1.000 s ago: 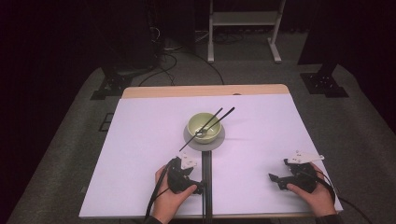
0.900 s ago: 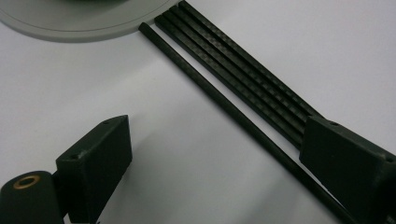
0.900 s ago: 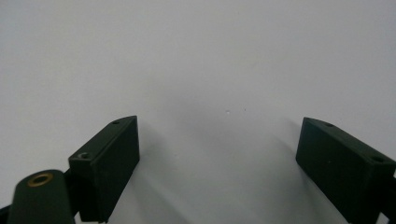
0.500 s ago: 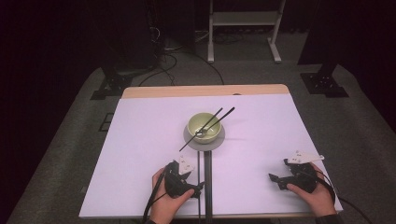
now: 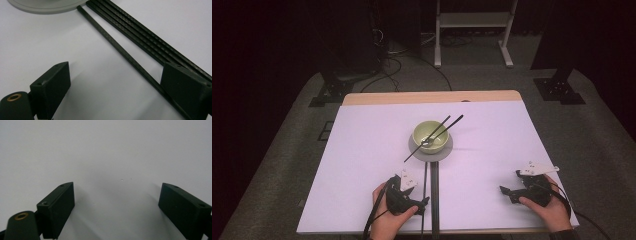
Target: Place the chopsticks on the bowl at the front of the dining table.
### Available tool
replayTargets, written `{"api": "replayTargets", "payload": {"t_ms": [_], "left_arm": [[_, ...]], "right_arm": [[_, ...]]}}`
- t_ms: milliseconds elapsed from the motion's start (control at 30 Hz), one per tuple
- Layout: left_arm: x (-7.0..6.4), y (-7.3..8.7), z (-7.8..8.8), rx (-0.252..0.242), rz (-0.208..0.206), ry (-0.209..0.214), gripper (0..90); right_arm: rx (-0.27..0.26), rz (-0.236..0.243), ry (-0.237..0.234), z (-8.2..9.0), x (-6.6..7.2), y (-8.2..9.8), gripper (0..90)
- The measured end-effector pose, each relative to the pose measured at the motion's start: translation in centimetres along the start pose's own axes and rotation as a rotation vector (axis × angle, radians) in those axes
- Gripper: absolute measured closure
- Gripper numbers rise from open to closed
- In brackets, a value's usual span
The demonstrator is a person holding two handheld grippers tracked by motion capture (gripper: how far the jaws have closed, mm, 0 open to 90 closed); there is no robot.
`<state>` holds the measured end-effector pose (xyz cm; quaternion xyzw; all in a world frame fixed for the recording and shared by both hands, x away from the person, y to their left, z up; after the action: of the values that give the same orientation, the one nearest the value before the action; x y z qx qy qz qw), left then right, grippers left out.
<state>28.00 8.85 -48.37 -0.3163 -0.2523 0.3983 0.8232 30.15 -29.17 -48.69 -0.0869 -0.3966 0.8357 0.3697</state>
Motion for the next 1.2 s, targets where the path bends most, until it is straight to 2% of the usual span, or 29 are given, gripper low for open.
{"api": "replayTargets", "payload": {"t_ms": [500, 1200], "left_arm": [[0.5, 0.5, 0.6, 0.009, -0.023, 0.022, 8.2], [2.2, 0.8, 0.8, 0.038, -0.019, 0.009, 8.2]], "right_arm": [[0.001, -0.001, -0.001, 0.0, 0.0, 0.0, 12.1], [0.001, 0.0, -0.001, 0.0, 0.0, 0.0, 12.1]]}}
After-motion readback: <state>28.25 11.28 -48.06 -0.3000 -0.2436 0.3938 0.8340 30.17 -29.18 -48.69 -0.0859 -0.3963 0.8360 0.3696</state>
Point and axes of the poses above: each handheld gripper's, and its own axes: z roughly backward along the jaws, y roughly out of its underside, x roughly to its left, the point moved 3 cm from there along -z, roughly forward along the jaws, and after that the axes turned 12 degrees about -y, right-handed, at the moved point
